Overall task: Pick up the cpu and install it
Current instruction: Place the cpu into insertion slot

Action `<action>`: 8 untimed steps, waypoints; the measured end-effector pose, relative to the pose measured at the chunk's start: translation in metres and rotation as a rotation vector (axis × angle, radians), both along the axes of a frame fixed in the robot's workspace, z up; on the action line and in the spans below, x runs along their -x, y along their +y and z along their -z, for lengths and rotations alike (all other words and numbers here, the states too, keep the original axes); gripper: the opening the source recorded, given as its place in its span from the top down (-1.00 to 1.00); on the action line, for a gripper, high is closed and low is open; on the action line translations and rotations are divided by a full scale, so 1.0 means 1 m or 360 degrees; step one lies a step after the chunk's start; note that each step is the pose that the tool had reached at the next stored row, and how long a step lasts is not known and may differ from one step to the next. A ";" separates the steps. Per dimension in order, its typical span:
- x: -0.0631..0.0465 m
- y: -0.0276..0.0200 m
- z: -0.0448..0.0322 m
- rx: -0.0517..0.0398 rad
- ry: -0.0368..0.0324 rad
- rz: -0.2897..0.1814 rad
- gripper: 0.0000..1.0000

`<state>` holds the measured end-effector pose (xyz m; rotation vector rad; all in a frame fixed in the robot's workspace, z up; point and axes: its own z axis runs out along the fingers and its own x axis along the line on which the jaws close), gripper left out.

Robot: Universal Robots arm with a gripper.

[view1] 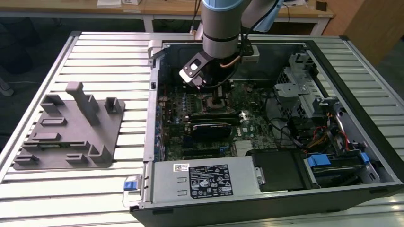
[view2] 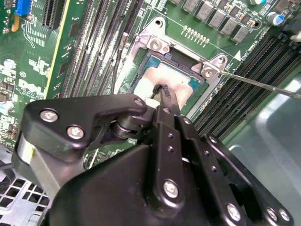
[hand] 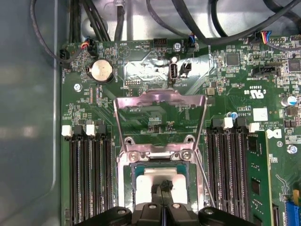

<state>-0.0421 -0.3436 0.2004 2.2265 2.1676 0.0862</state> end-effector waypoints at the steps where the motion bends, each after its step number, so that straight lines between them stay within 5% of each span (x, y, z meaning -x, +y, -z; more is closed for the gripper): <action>1: 0.000 0.0000 0.0003 0.0000 0.0000 0.0000 0.79; 8: 0.000 -0.0001 0.0025 0.0000 0.0000 0.0000 0.79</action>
